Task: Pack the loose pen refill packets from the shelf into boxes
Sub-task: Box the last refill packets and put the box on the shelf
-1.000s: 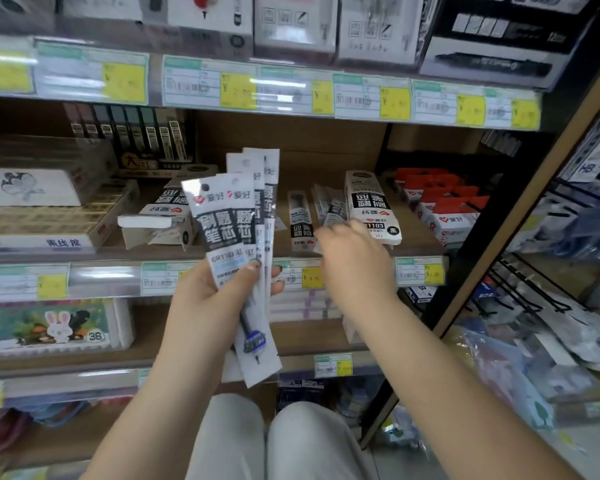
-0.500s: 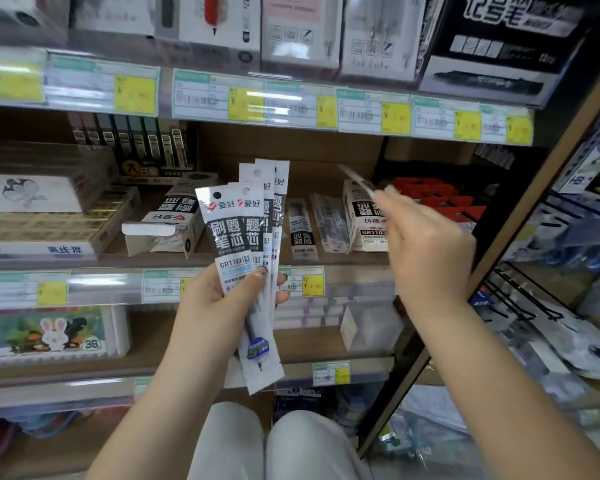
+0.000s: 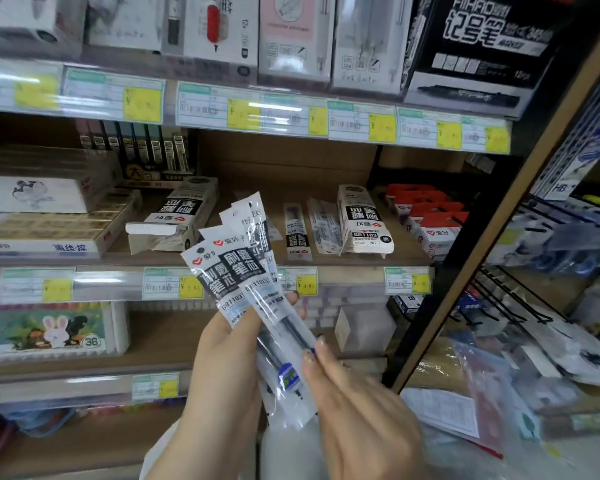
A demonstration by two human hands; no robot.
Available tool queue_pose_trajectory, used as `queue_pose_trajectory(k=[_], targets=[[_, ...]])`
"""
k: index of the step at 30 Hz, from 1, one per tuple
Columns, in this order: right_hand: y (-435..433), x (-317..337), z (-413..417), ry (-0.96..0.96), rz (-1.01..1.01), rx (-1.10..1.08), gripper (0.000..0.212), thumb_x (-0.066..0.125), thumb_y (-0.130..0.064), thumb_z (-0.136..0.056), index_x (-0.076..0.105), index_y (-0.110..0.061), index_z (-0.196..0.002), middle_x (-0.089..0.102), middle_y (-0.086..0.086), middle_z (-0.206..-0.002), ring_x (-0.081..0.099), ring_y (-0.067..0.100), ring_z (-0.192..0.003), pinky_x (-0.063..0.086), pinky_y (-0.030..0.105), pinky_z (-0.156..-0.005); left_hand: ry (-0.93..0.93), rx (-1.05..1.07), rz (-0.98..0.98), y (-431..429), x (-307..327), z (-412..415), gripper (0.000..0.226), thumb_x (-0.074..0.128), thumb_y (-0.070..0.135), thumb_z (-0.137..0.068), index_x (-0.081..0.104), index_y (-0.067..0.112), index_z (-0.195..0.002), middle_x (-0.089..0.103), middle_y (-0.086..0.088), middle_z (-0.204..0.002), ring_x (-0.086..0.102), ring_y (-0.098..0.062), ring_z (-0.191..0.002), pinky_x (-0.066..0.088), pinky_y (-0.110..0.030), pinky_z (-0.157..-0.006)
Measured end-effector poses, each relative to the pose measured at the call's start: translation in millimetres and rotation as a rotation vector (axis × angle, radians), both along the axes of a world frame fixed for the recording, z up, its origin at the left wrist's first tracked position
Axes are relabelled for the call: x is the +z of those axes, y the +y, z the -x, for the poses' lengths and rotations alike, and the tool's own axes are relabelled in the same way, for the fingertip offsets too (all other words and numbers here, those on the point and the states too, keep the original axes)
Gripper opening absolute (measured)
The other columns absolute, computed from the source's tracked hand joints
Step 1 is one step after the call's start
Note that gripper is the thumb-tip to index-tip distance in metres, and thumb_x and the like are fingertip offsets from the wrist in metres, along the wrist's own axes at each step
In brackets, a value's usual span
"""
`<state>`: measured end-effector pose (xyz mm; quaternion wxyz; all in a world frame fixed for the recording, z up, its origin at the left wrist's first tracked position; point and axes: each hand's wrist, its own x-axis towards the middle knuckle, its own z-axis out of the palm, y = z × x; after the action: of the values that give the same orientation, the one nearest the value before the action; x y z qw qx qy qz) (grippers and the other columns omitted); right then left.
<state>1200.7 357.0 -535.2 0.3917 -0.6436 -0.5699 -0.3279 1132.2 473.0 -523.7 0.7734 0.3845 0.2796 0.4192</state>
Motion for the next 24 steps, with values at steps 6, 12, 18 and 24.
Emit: queue_pose_trajectory(k=[6, 12, 18, 24], targets=[[-5, 3, 8, 0.065, 0.12, -0.05, 0.052, 0.026, -0.016, -0.099, 0.078, -0.018, -0.09, 0.072, -0.004, -0.104, 0.068, 0.004, -0.066, 0.051, 0.014, -0.064, 0.033, 0.084, -0.02, -12, -7, -2, 0.029, 0.054, 0.031, -0.091, 0.069, 0.008, -0.1, 0.073, -0.017, -0.092, 0.071, -0.029, -0.081, 0.054, -0.042, -0.075], [-4, 2, 21, 0.123, 0.259, 0.022, 0.033, 0.046, -0.022, -0.078, 0.077, -0.029, -0.088, 0.07, -0.013, -0.109, 0.069, 0.0, -0.076, 0.052, 0.014, -0.066, 0.02, 0.066, -0.126, -15, -7, 1, 0.045, 0.059, 0.045, -0.076, 0.066, 0.01, -0.103, 0.075, -0.011, -0.088, 0.073, -0.022, -0.073, 0.054, -0.025, -0.052], [6, 8, 11, 0.975, 0.267, 0.264, 0.038, 0.058, -0.038, -0.067, 0.06, -0.036, -0.105, 0.066, -0.018, -0.113, 0.062, -0.001, -0.1, 0.051, 0.027, -0.089, 0.23, 0.068, -0.408, -15, -14, 5, 0.015, 0.06, 0.02, -0.088, 0.069, 0.03, -0.093, 0.075, -0.002, -0.088, 0.071, -0.019, -0.081, 0.057, -0.038, -0.069], [37, 18, -10, 1.439, 0.522, 0.669, 0.026, 0.062, -0.027, -0.08, 0.065, -0.029, -0.105, 0.068, 0.005, -0.115, 0.063, 0.022, -0.107, 0.049, 0.039, -0.095, 0.191, -0.107, -0.483, -7, 5, 9, 0.019, 0.058, 0.034, -0.077, 0.072, 0.037, -0.09, 0.073, 0.011, -0.081, 0.066, -0.002, -0.072, 0.048, -0.014, -0.058]])
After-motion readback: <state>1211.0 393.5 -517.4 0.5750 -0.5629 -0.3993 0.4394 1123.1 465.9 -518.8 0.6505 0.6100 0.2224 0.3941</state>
